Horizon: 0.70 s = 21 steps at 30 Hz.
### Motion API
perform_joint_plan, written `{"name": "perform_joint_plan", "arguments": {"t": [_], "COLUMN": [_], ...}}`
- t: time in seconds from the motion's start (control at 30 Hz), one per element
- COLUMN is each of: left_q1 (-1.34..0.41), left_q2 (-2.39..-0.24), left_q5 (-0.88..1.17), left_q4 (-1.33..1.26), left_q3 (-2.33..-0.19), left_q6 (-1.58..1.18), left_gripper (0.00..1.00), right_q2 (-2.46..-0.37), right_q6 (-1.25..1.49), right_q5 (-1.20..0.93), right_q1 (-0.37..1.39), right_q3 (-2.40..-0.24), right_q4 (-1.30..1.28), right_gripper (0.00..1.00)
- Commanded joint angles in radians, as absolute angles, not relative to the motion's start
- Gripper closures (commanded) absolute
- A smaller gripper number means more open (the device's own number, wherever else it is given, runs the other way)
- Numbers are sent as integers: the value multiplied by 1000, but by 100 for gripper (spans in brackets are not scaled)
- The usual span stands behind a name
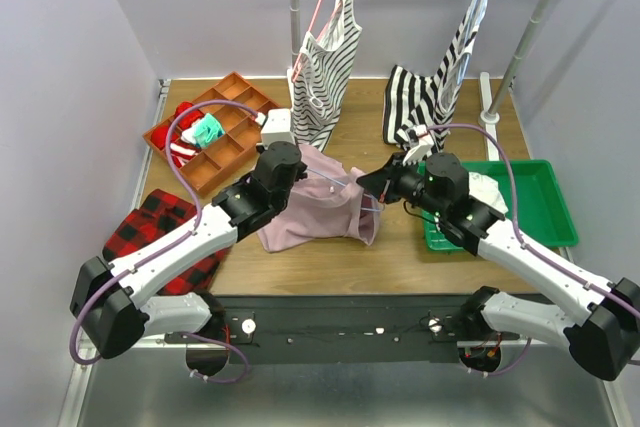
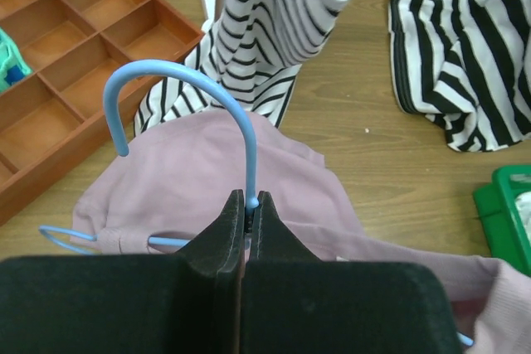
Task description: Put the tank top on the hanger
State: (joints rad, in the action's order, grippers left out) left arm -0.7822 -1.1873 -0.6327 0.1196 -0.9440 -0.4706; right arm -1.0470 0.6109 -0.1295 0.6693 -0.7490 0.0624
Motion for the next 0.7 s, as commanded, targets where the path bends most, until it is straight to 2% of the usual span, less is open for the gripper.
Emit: {"name": "perform_joint_plan", "arguments": {"t": [0.0, 0.3, 0.4, 0.47, 0.53, 0.67], "left_q1": [-824, -897, -923, -933, -942, -962], "left_q2": [-1192, -1218, -1229, -1238, -1249, -1272], "left_q5": [-689, -715, -767, -788, -799, -828], "left_q4": [159, 212, 225, 227, 230, 253], "left_q3": [-1063, -1198, -1245, -1285, -1314, -1452], "left_q6": [-413, -348, -324, -296, -264, -184], "left_gripper": [100, 100, 100, 100, 100, 100], "right_q2": [-1016, -919, -888, -859, -845, -810], "right_q6": [574, 584, 572, 571, 571, 542], "right_q5": [-161, -173, -184, -216, -257, -236], "right_q1": [673, 673, 673, 673, 673, 673], "right_q3": [-793, -857, -890, -906, -920, -986], "right_q4": [-24, -93, -126, -133, -143, -230], "right_gripper": [99, 97, 85, 67, 56, 51]}}
